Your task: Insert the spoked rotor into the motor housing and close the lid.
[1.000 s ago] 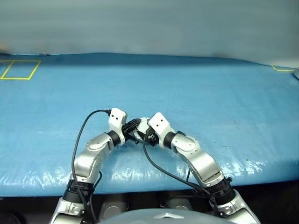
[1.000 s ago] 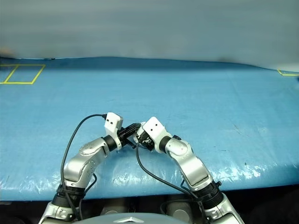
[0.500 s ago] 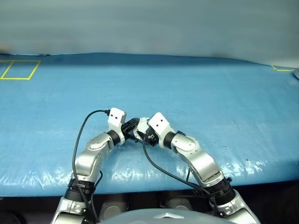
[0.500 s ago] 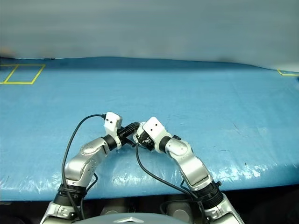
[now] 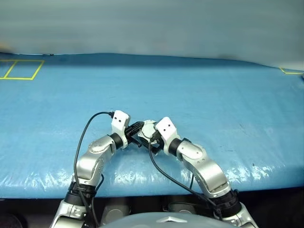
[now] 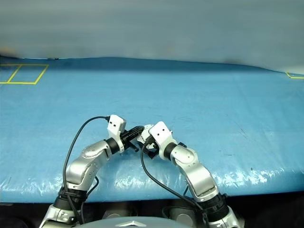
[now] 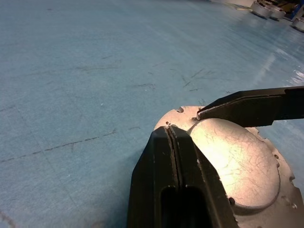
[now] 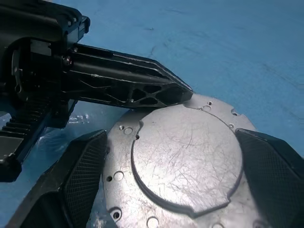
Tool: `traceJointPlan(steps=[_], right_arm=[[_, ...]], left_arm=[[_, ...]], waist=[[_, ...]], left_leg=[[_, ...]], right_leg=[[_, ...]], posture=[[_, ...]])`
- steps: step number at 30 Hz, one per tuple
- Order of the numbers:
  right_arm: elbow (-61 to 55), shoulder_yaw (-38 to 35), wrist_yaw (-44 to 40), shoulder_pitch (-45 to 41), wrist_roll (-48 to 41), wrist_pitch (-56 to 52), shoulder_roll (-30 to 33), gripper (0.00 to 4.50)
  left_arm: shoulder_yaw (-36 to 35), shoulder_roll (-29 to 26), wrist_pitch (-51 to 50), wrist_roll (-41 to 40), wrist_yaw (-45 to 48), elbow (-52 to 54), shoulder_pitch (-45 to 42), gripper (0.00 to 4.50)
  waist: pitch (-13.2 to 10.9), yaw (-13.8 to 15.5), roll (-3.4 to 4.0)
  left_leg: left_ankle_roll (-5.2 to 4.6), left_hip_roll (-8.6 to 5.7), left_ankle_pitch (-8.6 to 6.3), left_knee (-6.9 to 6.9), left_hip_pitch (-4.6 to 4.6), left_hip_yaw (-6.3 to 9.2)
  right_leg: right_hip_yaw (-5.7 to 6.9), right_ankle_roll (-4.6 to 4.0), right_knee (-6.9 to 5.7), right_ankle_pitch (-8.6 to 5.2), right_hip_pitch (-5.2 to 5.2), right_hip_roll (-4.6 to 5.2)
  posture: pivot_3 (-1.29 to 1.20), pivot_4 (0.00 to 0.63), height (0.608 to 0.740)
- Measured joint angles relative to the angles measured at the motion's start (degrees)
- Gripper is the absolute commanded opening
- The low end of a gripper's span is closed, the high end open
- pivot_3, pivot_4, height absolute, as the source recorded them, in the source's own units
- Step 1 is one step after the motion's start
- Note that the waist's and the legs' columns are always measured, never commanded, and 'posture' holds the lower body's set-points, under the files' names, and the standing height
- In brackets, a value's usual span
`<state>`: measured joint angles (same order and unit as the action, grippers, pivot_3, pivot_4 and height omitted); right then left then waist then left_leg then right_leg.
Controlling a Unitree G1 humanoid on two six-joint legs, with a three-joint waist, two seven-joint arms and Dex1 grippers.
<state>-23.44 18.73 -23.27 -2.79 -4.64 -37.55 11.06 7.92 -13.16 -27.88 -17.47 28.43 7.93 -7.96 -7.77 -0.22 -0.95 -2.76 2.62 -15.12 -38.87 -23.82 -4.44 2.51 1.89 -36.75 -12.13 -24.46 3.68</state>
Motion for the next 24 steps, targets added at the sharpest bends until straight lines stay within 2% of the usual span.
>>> traceJointPlan(steps=[3, 6, 11, 16, 24], right_arm=[[-4.16, -3.37, -0.59, 4.7, -3.45, -0.39, -0.01, 4.49], [-7.24, -10.74, 0.05, 9.9, -10.94, -2.17, -3.79, 4.49], [-8.46, -17.6, 2.91, 11.66, -19.48, -7.36, -8.31, 4.49], [-5.3, -20.29, 6.35, 11.8, -25.54, -11.78, -13.5, 4.49], [0.2, -22.75, 9.69, 9.22, -34.65, -15.48, -15.25, 4.49]], left_arm=[[-0.02, -0.07, 0.15, 0.13, 0.04, 0.03, 0.09, 0.0], [-0.13, -0.2, 0.23, 0.25, 0.06, 0.0, 0.11, 0.0], [-0.06, -0.32, 0.6, 0.53, 0.35, -0.09, 0.02, 0.0], [0.02, -0.2, 0.65, 0.53, 0.54, -0.6, -0.7, 0.0], [-0.03, -0.22, 0.71, 0.52, 0.74, -0.73, -0.9, 0.0]], waist=[[0.0, 0.02, 0.0], [-0.05, 0.08, 0.02], [-0.13, -0.04, 0.14], [-0.18, -0.04, 0.23], [-0.22, -0.11, 0.28]], left_leg=[[0.0, 0.0, -0.02, -0.01, 0.0, -0.01], [0.01, 0.04, -0.01, -0.01, -0.02, -0.01], [0.02, 0.04, -0.01, -0.01, -0.02, -0.03], [0.01, 0.01, -0.01, 0.0, -0.16, -0.02], [0.0, 0.0, -0.01, 0.0, -0.23, -0.01]], right_leg=[[-0.01, 0.02, 0.01, -0.01, 0.0, 0.0], [0.0, 0.23, -0.03, -0.14, -0.02, -0.02], [-0.01, 0.23, -0.04, -0.13, -0.07, 0.02], [-0.02, -0.01, -0.03, -0.01, -0.08, 0.03], [-0.04, 0.0, -0.04, 0.0, -0.02, -0.02]], posture=[[0.0, 0.15, 0.74], [0.0, 0.15, 0.74], [0.0, 0.15, 0.74], [0.0, 0.15, 0.74], [0.0, 0.15, 0.74]])
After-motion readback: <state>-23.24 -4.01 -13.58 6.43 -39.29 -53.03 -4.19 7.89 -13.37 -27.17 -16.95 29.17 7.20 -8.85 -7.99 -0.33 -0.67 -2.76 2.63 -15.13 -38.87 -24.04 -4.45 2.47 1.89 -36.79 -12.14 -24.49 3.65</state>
